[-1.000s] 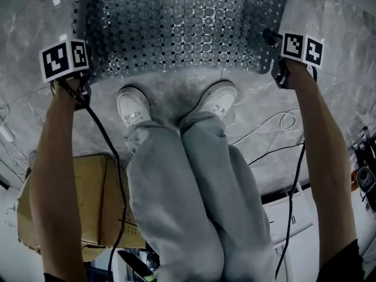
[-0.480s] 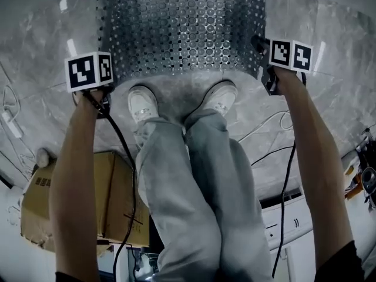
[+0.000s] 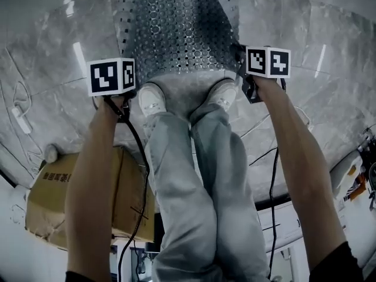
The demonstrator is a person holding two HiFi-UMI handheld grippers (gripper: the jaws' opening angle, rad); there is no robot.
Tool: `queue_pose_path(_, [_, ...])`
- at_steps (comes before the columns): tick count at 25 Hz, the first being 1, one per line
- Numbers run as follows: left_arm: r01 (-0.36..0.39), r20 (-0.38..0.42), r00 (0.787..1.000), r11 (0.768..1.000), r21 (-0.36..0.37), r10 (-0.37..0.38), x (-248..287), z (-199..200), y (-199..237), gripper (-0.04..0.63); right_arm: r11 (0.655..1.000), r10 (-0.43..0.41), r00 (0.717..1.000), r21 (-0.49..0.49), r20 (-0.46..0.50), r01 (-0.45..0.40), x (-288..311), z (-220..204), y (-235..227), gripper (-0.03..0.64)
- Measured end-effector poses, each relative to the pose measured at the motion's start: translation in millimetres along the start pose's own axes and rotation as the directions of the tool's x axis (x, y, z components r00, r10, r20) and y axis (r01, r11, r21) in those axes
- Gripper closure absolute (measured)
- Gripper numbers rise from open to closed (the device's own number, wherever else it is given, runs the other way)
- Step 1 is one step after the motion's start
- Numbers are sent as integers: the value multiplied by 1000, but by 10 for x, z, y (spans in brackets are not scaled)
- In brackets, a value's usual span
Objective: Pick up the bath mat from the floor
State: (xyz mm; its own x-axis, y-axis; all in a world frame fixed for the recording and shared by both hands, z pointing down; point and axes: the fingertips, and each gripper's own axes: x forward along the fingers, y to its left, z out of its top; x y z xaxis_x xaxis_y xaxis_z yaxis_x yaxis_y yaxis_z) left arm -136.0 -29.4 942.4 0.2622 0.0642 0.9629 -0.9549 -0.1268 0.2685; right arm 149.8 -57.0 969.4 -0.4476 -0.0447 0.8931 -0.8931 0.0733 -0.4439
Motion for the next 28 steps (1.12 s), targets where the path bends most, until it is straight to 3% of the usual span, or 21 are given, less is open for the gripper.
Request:
queue_pose_path(5, [42,-7,999,995,93,-41,-338,6,-345,575,999,37,999,-2,1,-37,-219,-19,414,594])
queue_pose_path(10, [93,-4,996,988,121,-93,-649,7,-681,574,997,71,997,12,1,-71,-479,-61,725,594])
queue_pose_path(15, [88,-25,996,969,232,-85,-902,-101,-961,574,991,132,991,4,-29,-132,-685,-152,1081,594])
queue_pose_path(20, [110,-18,994,974,197,-108,-1160,-168,-1219,574,987,161,986,-7,-43,-161,-905,-304,1422,594])
queue_pose_path(28, [96,53,992,961,261,-113,-1874,-291,-1472,574,986,154,988,-62,30,-152,-1475,-455,1934,594])
